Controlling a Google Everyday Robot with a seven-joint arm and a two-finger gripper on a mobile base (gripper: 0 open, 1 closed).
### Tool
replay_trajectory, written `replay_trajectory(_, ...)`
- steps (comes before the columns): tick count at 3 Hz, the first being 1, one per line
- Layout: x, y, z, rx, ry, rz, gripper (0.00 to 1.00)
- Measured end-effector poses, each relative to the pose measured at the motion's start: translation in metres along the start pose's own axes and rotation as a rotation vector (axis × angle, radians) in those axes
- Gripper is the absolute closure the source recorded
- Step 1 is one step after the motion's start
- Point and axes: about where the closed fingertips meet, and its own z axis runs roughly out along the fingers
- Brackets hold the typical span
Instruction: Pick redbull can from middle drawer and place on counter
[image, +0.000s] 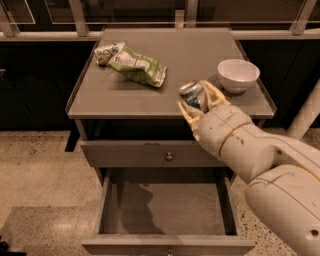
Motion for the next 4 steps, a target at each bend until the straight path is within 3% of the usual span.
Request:
replay_trajectory(2,0.001,0.001,0.001,-0.001,-0.007,0.028,1.00)
replay_trajectory(4,0.011,-0.031,0.039,-0.021,-0.031,0.062,1.00)
